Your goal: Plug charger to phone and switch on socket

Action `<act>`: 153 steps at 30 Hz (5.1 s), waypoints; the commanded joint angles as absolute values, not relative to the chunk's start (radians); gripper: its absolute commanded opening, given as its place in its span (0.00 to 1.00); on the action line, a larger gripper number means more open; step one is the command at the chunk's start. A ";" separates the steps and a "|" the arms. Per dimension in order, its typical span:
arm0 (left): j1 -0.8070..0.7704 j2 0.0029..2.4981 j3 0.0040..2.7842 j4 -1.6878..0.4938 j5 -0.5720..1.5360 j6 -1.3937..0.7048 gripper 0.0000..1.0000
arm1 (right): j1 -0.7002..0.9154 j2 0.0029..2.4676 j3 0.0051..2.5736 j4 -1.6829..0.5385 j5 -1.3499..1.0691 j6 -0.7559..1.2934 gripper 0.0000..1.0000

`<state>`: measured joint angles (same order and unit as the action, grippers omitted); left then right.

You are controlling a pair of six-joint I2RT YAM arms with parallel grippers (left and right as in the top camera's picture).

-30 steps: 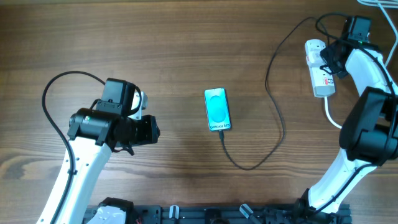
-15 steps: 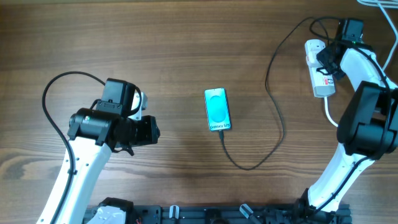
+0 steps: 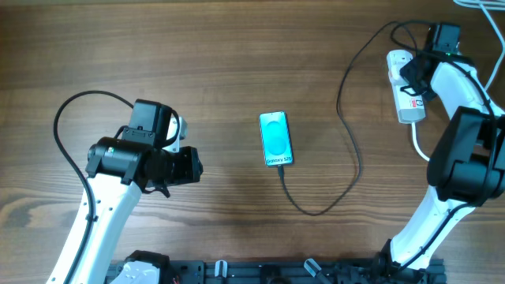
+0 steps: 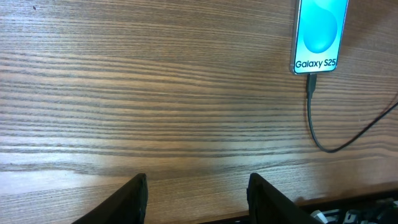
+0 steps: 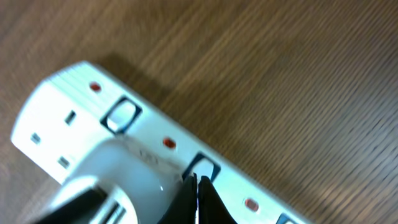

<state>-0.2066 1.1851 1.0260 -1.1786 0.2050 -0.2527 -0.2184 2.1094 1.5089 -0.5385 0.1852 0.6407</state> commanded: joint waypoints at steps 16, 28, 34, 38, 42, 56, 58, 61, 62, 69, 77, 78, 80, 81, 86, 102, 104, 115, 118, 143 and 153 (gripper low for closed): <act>-0.206 1.169 1.030 -1.183 0.188 -0.270 0.52 | -0.178 2.096 1.533 -0.532 0.310 0.630 0.05; -0.206 1.169 1.030 -1.183 0.189 -0.270 0.53 | -0.177 2.104 1.537 -0.501 0.279 0.631 0.04; -0.206 1.169 1.030 -1.184 0.189 -0.271 0.53 | -0.171 2.136 1.530 -0.494 0.260 0.628 0.05; -0.206 1.169 1.030 -1.188 0.189 -0.277 0.53 | -0.170 2.152 1.530 -0.494 0.261 0.628 0.05; -0.206 1.169 1.030 -1.198 0.189 -0.277 0.53 | -0.170 2.170 1.529 -0.503 0.246 0.627 0.05; -0.206 1.169 1.030 -1.217 0.189 -0.277 0.52 | -0.114 2.170 1.465 -0.490 0.187 0.619 0.05; -0.206 1.169 1.030 -1.217 0.189 -0.277 0.52 | -0.114 2.170 1.465 -0.489 0.186 0.607 0.05; -0.206 1.169 1.030 -1.217 0.189 -0.277 0.52 | -0.125 2.145 1.500 -0.542 0.254 0.603 0.04; -0.206 1.169 1.030 -1.217 0.189 -0.277 0.52 | -0.131 2.123 1.507 -0.547 0.285 0.605 0.05; -0.206 1.169 1.030 -1.217 0.189 -0.277 0.52 | -0.167 2.054 1.508 -0.527 0.363 0.606 0.05; -0.206 1.169 1.030 -1.217 0.188 -0.277 0.53 | -0.177 2.094 1.503 -0.492 0.344 0.605 0.04; -0.206 1.169 1.030 -1.217 0.188 -0.277 0.53 | -0.177 2.104 1.503 -0.488 0.344 0.605 0.05; -0.206 1.169 1.030 -1.217 0.188 -0.277 0.53 | -0.177 2.121 1.503 -0.483 0.344 0.604 0.05; -0.206 1.169 1.030 -1.217 0.189 -0.277 0.53 | -0.177 2.133 1.503 -0.483 0.341 0.604 0.05; -0.206 1.169 1.030 -1.224 0.189 -0.277 0.53 | -0.176 2.161 1.497 -0.477 0.292 0.602 0.05; -0.206 1.169 1.030 -1.225 0.189 -0.277 0.52 | -0.096 2.173 1.491 -0.542 0.253 0.602 0.04; -0.206 1.169 1.030 -1.225 0.189 -0.277 0.52 | -0.094 2.151 1.493 -0.568 0.254 0.602 0.05; -0.207 1.169 1.030 -1.224 0.189 -0.277 0.49 | -0.094 1.708 1.492 -0.812 0.418 0.736 0.05; -0.207 1.168 1.030 -1.221 0.189 -0.277 0.48 | -0.094 1.569 1.492 -0.892 0.395 0.736 0.05; -0.206 0.442 1.030 -1.251 0.189 -0.276 1.00 | -0.094 0.595 1.490 -1.608 0.381 0.736 0.99; -0.206 0.442 1.030 -1.254 0.189 -0.276 1.00 | -0.094 0.586 1.490 -1.608 0.381 0.736 0.99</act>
<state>-0.2066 0.4438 1.0267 -1.2545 0.1944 -0.2775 -0.0933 0.6003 1.4925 -1.6089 0.3824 0.7330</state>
